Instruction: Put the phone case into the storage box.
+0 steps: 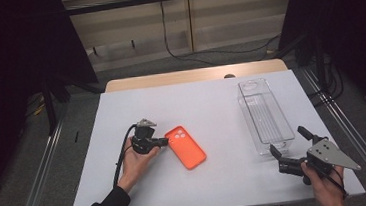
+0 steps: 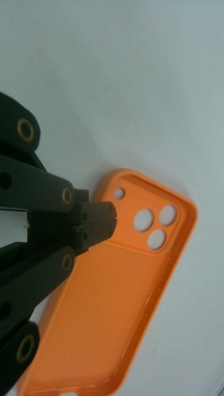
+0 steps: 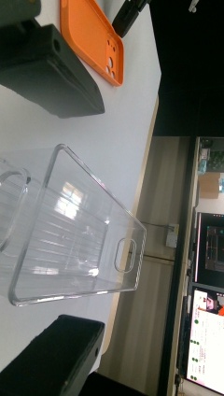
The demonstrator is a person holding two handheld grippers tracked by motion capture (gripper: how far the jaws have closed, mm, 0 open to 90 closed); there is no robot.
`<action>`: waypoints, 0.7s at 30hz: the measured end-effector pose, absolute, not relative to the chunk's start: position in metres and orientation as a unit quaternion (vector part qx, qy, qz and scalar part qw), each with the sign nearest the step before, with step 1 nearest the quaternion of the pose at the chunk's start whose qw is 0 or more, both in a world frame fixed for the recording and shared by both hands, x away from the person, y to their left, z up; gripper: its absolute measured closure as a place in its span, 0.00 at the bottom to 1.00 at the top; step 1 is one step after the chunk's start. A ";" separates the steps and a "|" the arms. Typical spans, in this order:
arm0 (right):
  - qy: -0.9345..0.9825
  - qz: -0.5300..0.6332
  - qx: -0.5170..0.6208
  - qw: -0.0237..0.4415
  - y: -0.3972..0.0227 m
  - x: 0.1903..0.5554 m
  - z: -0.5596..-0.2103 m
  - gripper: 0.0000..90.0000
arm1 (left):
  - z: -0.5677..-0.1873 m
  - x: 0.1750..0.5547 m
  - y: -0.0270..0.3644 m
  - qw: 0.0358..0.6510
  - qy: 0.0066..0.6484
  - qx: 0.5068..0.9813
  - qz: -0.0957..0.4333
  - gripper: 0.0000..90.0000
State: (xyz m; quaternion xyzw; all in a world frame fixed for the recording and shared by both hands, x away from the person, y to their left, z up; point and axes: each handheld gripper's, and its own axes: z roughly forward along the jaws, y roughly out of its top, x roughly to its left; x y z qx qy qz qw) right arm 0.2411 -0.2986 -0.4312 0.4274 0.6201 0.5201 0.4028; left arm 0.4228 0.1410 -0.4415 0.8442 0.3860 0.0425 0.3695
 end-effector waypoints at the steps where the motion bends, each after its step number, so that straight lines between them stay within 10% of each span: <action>1: 0.620 0.521 0.427 0.403 -0.299 0.241 -0.431 0.00 | -0.442 0.424 0.140 0.368 0.385 0.845 0.043 1.00; 21: 0.620 0.520 0.430 0.401 -0.299 0.241 -0.431 0.00 | -0.441 0.437 0.130 0.372 0.394 0.839 0.046 1.00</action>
